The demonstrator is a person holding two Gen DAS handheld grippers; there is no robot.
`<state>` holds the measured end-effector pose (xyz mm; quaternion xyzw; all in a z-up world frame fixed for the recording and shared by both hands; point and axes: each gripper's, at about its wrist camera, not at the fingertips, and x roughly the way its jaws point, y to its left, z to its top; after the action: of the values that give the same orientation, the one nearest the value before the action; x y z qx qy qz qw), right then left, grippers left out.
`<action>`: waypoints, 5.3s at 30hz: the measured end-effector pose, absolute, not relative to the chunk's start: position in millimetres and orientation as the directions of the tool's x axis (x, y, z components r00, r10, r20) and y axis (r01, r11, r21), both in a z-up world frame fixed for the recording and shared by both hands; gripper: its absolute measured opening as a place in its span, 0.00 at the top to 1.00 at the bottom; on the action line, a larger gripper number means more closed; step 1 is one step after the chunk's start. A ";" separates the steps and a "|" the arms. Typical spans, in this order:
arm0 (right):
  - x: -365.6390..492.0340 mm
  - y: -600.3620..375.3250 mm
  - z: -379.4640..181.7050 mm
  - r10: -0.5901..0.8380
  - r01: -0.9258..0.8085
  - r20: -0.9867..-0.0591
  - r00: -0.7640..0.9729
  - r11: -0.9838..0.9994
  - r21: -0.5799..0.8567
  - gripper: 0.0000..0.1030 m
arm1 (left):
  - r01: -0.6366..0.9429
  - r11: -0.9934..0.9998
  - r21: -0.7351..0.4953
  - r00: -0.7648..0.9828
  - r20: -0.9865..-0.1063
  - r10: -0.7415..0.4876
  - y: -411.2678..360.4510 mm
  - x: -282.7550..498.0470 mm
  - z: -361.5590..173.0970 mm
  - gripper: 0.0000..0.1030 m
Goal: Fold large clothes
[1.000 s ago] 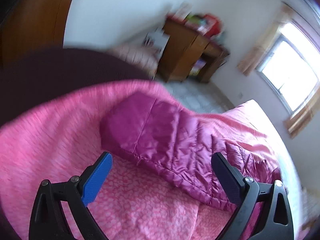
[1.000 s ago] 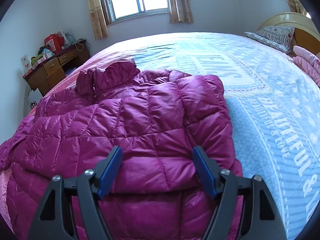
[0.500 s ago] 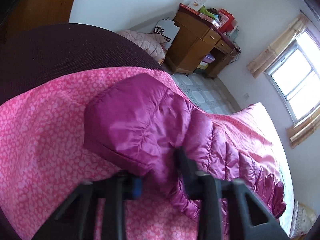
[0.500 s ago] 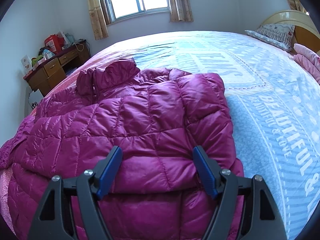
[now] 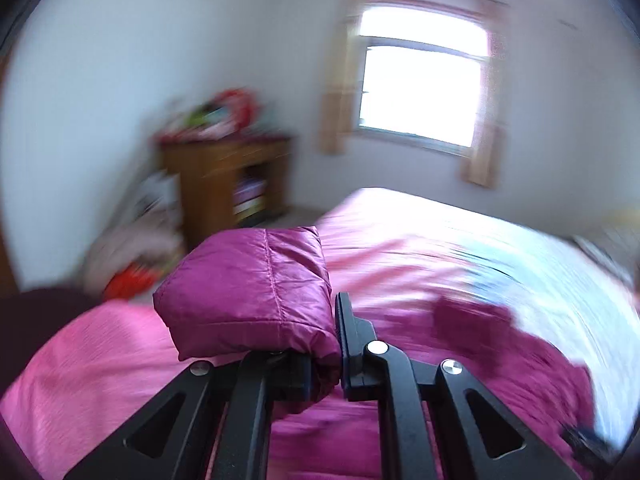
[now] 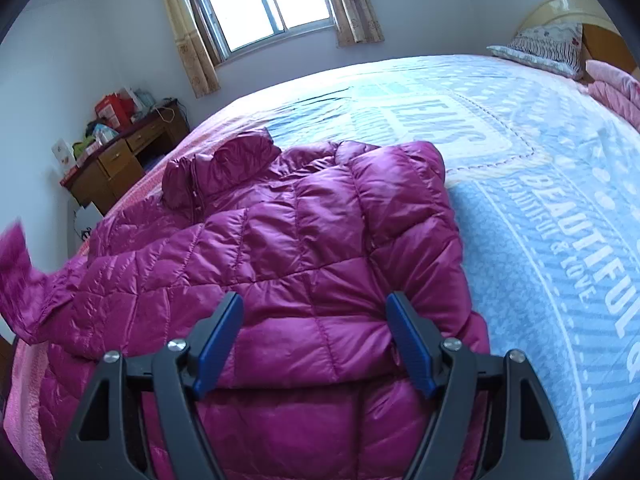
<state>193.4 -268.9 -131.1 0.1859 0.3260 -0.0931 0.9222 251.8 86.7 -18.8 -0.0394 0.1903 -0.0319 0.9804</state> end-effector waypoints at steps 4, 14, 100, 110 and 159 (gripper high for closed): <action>191.1 -272.5 -131.1 -0.033 0.289 -0.625 0.780 0.905 0.312 0.26 | 0.259 0.966 0.029 0.907 -0.352 -0.232 -3.7 227.3 -30.4 0.91; 189.3 -279.9 -132.8 0.000 0.279 -0.607 0.795 0.888 0.365 0.26 | 0.422 0.902 0.096 0.747 -0.601 -0.285 -78.6 225.7 -130.1 0.90; 190.4 -172.7 -117.8 -0.011 0.104 -0.688 0.726 0.990 0.094 0.36 | -0.062 0.998 0.009 0.782 -0.621 0.054 75.2 216.2 -117.6 0.08; 219.0 -224.2 -24.6 0.077 0.151 -0.611 0.788 0.937 0.314 0.36 | 0.027 1.000 0.005 0.795 -0.607 -0.018 46.4 297.9 -52.1 0.08; 334.2 -315.2 -113.4 0.096 0.360 -0.782 0.616 0.849 0.387 0.89 | -0.153 0.988 0.019 0.707 -0.696 0.123 38.3 372.0 -141.9 0.08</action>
<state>334.2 -315.2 -113.4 0.2641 0.4315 -0.0768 0.8592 372.0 38.3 -141.9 -0.0199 0.3751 0.0748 0.9237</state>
